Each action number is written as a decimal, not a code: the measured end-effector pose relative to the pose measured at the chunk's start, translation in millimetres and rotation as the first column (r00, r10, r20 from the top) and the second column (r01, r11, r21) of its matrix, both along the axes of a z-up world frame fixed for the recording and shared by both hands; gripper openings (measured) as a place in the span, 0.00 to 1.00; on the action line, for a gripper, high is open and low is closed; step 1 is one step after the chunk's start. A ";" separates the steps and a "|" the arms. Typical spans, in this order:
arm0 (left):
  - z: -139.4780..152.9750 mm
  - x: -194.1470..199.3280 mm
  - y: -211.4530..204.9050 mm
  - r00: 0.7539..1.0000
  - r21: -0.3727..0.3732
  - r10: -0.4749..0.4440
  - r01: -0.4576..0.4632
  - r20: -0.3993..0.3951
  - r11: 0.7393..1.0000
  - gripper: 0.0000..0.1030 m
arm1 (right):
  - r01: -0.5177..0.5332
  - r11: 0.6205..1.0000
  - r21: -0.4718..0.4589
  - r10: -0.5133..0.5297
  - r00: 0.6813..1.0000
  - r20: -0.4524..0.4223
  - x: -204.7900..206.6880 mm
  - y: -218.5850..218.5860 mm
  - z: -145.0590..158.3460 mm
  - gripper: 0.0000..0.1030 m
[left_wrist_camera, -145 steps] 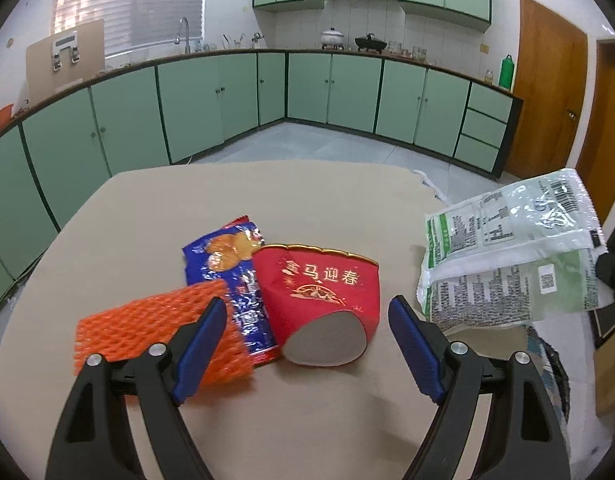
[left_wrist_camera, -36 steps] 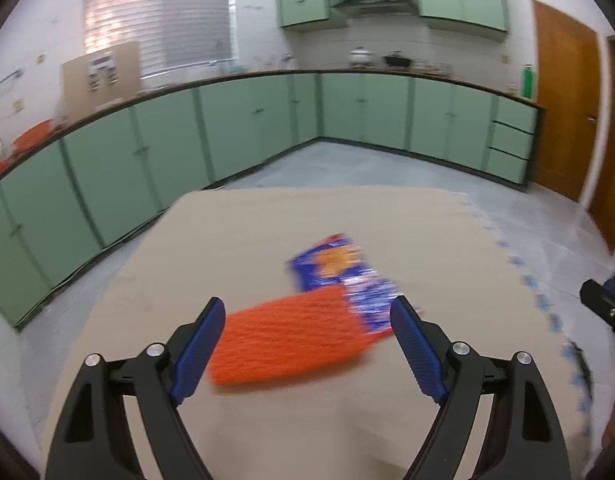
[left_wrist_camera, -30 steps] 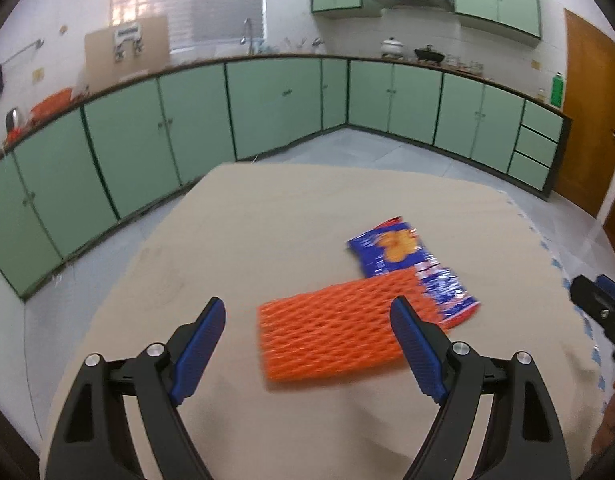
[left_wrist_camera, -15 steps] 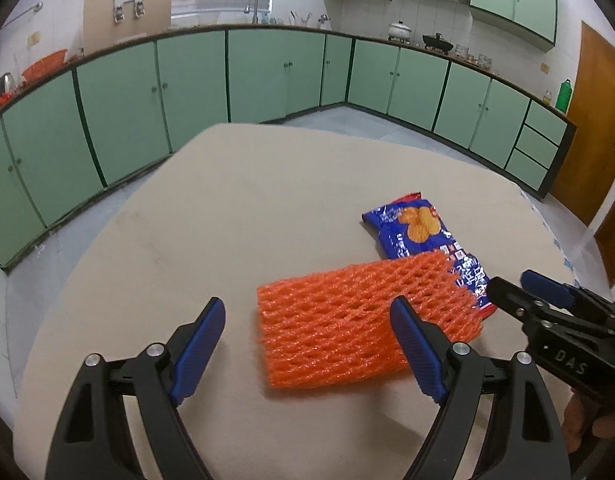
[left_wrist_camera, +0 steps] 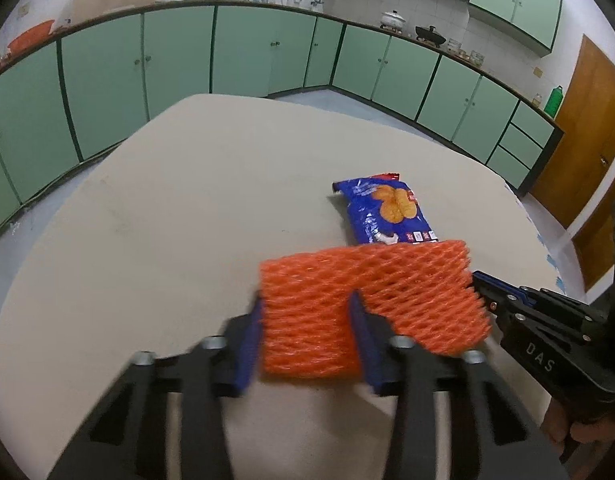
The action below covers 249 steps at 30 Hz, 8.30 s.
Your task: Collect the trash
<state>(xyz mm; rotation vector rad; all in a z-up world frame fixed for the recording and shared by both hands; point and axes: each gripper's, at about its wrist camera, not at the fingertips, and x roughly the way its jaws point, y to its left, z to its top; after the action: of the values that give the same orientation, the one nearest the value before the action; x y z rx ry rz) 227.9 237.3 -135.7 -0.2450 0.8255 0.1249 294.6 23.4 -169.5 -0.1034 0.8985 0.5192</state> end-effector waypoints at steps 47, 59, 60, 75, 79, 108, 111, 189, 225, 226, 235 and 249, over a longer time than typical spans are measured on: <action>23.2 -29.3 54.4 0.972 0.082 0.211 -0.220 0.104 0.972 0.08 | 0.004 1.000 0.029 -0.006 0.998 0.061 -15.0 -19.5 24.6 0.00; 17.6 -25.6 57.6 0.974 0.100 0.208 -0.217 0.089 0.971 0.08 | -0.015 1.000 -0.004 0.015 1.000 -0.026 10.1 -3.5 4.3 0.27; 17.0 -24.8 56.2 0.975 0.103 0.206 -0.214 0.088 0.971 0.08 | -0.016 1.000 -0.003 0.016 0.999 -0.036 11.8 -2.6 2.4 0.27; 13.5 -18.8 56.9 0.977 0.093 0.198 -0.204 0.074 0.974 0.08 | -0.046 0.999 0.009 0.046 0.999 -0.024 10.7 3.7 12.5 0.00; 15.5 -20.4 56.8 0.977 0.086 0.196 -0.203 0.080 0.975 0.08 | -0.041 0.999 0.025 0.041 0.999 -0.004 4.3 -3.1 23.3 0.00; 86.4 -19.5 -156.2 0.951 0.088 -0.222 0.208 0.214 0.974 0.08 | 0.313 0.947 0.076 -0.321 0.932 0.166 -100.0 -235.6 107.1 0.00; 84.3 -20.4 -200.3 0.932 0.099 -0.295 0.280 0.210 0.955 0.08 | 0.377 0.924 0.066 -0.383 0.909 0.163 -115.8 -272.8 100.2 0.00; 139.2 -130.1 -265.3 0.851 0.147 -0.468 0.445 0.237 0.884 0.92 | 0.517 0.843 0.150 -0.538 0.814 0.218 -249.8 -323.4 128.1 0.95; 149.3 -156.1 -247.9 0.845 0.173 -0.455 0.422 0.282 0.890 0.92 | 0.476 0.866 0.153 -0.500 0.827 0.258 -260.5 -300.2 141.4 0.95; 149.3 -156.1 -247.8 0.844 0.172 -0.455 0.422 0.283 0.890 0.92 | 0.475 0.866 0.154 -0.500 0.827 0.258 -261.0 -300.3 141.9 0.95; 150.6 -156.9 -246.8 0.844 0.174 -0.454 0.420 0.286 0.891 0.92 | 0.473 0.868 0.154 -0.497 0.827 0.262 -260.0 -298.9 145.4 0.95; 151.9 -157.4 -245.9 0.846 0.175 -0.447 0.413 0.290 0.894 0.92 | 0.470 0.869 0.153 -0.494 0.828 0.265 -259.3 -299.2 147.4 0.95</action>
<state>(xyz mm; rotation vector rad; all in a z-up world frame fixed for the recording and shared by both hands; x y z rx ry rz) 70.5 -8.6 16.2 0.0284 0.5256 -0.2913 35.3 -275.8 -22.1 0.1204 0.5736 0.0570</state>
